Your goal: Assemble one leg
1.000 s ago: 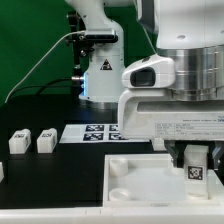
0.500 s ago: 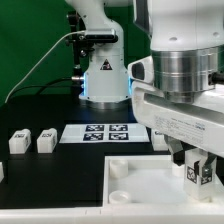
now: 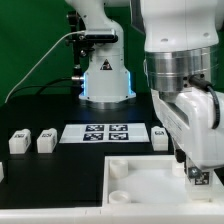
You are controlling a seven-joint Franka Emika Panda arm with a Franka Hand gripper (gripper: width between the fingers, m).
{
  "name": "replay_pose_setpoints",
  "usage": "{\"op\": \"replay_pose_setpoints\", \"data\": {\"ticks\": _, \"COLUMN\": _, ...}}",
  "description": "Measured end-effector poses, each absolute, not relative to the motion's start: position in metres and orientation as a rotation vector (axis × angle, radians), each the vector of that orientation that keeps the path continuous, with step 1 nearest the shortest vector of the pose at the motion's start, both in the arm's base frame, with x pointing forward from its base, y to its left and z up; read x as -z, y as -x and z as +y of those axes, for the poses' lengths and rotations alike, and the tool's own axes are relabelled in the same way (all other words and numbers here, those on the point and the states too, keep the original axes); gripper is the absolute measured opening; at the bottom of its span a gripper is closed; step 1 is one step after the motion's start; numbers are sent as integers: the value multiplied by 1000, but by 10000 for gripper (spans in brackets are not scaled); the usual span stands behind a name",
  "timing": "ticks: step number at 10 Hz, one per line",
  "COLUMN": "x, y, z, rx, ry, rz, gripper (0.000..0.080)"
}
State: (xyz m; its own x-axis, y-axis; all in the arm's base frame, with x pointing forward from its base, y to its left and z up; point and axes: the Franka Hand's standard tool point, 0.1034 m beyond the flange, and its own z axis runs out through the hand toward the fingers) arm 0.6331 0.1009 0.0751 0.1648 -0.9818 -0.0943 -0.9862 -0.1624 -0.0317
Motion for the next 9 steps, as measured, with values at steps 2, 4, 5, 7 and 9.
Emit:
{"op": "replay_pose_setpoints", "data": {"ticks": 2, "x": -69, "y": -626, "z": 112, "rx": -67, "ry": 2594, "rz": 1634, "gripper": 589}}
{"op": "replay_pose_setpoints", "data": {"ticks": 4, "x": -71, "y": -621, "z": 126, "rx": -39, "ry": 2805, "rz": 1277, "gripper": 646}}
{"op": "replay_pose_setpoints", "data": {"ticks": 5, "x": -70, "y": -621, "z": 124, "rx": -34, "ry": 2876, "rz": 1106, "gripper": 646}}
{"op": "replay_pose_setpoints", "data": {"ticks": 7, "x": -71, "y": -622, "z": 122, "rx": -17, "ry": 3010, "rz": 699, "gripper": 649}}
{"op": "replay_pose_setpoints", "data": {"ticks": 9, "x": -75, "y": -628, "z": 124, "rx": 19, "ry": 3106, "rz": 203, "gripper": 649}}
